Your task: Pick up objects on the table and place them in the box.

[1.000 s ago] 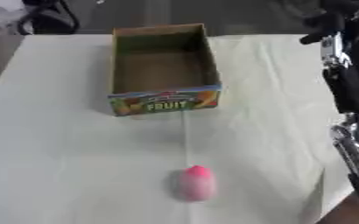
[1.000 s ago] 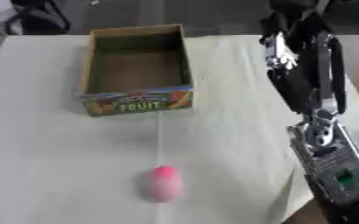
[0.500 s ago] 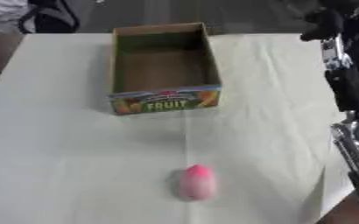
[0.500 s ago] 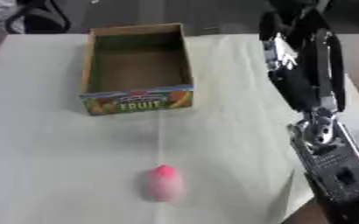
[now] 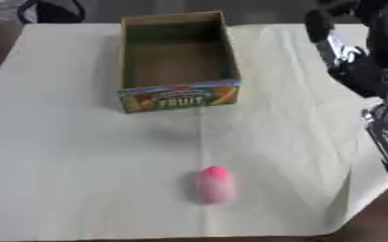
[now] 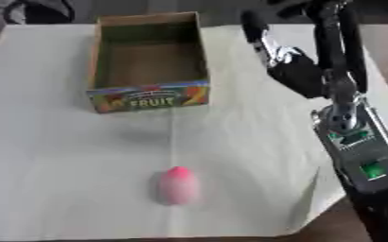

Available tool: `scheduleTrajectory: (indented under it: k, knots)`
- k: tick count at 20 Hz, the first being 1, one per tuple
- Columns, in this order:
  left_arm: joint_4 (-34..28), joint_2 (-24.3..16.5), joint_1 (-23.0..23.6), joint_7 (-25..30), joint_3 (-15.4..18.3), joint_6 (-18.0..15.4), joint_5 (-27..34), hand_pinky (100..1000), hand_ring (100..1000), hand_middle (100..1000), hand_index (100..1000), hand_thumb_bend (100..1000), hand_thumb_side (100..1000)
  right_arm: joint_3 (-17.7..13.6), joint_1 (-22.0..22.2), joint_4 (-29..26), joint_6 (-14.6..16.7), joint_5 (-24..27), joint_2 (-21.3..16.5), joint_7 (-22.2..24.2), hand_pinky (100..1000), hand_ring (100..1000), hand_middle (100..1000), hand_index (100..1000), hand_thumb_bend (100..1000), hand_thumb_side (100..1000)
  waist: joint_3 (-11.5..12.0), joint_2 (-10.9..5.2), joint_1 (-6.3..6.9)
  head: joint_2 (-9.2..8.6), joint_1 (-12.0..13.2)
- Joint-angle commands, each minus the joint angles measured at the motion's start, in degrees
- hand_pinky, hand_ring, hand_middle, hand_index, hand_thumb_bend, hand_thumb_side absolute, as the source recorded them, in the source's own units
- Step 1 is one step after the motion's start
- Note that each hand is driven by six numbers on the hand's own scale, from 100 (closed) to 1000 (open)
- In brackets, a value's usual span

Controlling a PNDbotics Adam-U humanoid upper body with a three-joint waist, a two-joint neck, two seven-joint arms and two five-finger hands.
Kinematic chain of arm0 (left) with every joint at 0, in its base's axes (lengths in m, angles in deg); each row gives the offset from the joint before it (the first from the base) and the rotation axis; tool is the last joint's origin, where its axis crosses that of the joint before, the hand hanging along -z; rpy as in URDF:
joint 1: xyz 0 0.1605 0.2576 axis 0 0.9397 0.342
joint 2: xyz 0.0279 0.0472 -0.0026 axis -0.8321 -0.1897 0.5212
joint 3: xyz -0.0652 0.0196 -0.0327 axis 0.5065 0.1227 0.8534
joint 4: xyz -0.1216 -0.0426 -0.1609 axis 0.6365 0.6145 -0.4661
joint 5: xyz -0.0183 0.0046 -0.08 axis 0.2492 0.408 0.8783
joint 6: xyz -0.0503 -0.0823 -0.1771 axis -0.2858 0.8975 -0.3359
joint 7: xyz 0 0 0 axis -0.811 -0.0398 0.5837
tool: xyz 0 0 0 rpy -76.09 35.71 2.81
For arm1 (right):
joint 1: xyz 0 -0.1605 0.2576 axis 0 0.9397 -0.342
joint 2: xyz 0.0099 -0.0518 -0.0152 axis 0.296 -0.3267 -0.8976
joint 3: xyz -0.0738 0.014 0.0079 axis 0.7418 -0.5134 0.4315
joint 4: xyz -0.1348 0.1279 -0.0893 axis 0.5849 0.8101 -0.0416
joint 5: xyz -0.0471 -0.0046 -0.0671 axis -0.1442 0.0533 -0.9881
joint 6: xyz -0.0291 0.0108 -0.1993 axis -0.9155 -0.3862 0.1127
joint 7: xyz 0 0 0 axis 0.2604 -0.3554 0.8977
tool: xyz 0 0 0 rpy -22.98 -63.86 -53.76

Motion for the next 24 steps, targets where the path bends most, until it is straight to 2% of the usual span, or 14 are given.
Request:
scheduleTrajectory:
  k: [1,7,12,16,19,24]
  knots:
    - [-1.1,-0.92,-0.19,0.31,0.23,0.0,-0.15,616,604,591,772,100,666,3.45,-2.25,-1.13,-2.05,-2.98,-4.65,2.52,657,752,567,784,446,622,0.03,-0.78,0.1,0.43,-0.34]
    - [-1.1,-1.16,0.02,0.35,0.24,0.12,-0.3,615,604,591,772,100,665,10.89,-5.15,-1.13,-7.28,-8.6,-6.0,8.13,693,768,568,789,445,571,-0.37,-0.9,-0.24,0.17,-0.35]
    - [-1.1,-1.49,0.13,0.34,0.24,0.2,-0.42,613,604,591,772,100,664,16.59,-6.33,-1.13,-8.41,-13.02,-7.41,12.64,725,788,578,795,443,546,-0.8,-1.09,-0.62,-0.28,-0.19]
    - [-1.1,-1.66,0.24,0.34,0.23,0.24,-0.45,613,604,591,772,100,664,20.86,-6.83,-1.13,-8.55,-14.19,-8.72,16.28,728,793,564,778,442,504,-0.88,-1.27,-0.82,-0.37,-0.08]
    - [-1.1,-1.68,0.3,0.32,0.26,0.31,-0.48,613,605,591,771,100,664,22.69,-6.5,-1.13,-9.19,-14.56,-8.8,19.06,729,795,557,773,442,488,-1.01,-1.33,-0.9,-0.21,0.11]
    - [-1.1,-1.57,0.15,0.24,0.32,0.4,-0.47,612,605,591,771,100,664,23.5,-4.49,-1.13,-9.72,-17.22,-7.49,23.63,735,804,560,784,440,466,-1.17,-1.29,-0.9,-0.48,0.28]
